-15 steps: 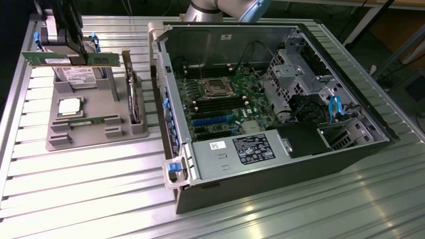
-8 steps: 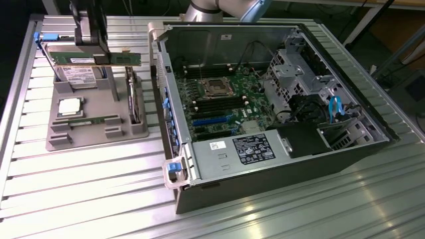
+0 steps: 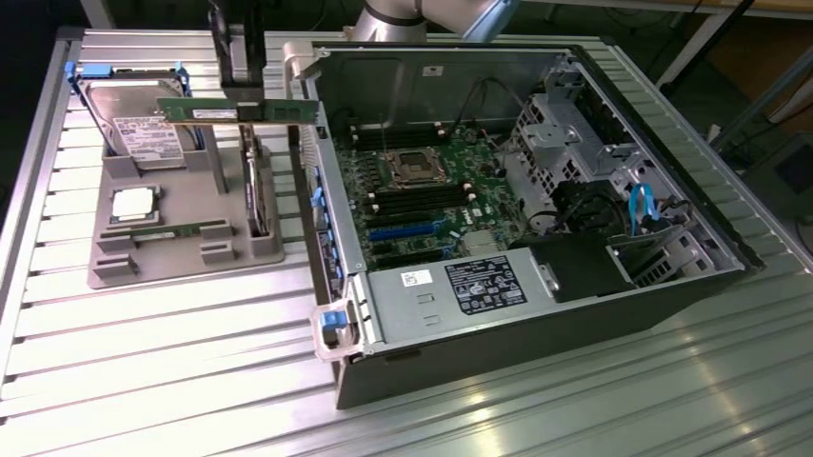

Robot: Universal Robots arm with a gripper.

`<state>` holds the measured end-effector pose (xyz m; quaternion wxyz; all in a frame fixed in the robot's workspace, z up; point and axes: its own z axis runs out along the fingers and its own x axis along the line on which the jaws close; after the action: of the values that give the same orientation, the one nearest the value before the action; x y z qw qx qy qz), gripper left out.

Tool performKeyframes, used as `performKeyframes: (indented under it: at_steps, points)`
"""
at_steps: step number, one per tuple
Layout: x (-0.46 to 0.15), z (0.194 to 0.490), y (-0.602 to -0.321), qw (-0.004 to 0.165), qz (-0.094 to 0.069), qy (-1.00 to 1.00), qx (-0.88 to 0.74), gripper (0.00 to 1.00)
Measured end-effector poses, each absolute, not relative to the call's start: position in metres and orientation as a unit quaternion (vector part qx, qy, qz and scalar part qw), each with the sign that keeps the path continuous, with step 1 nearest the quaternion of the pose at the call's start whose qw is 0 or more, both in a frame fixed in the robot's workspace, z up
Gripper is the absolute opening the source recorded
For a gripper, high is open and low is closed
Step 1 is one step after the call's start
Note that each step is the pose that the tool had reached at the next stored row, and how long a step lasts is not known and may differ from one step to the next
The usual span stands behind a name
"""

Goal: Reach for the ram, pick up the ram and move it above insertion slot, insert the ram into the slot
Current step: 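Pick up the ram and move it above insertion slot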

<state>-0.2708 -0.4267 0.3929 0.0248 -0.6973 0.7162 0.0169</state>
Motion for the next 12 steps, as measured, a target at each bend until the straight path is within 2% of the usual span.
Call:
performKeyframes:
  at_steps: [12]
  points:
    - [-0.199, 0.393, -0.43, 0.029, 0.023, 0.716, -0.697, 0.14]
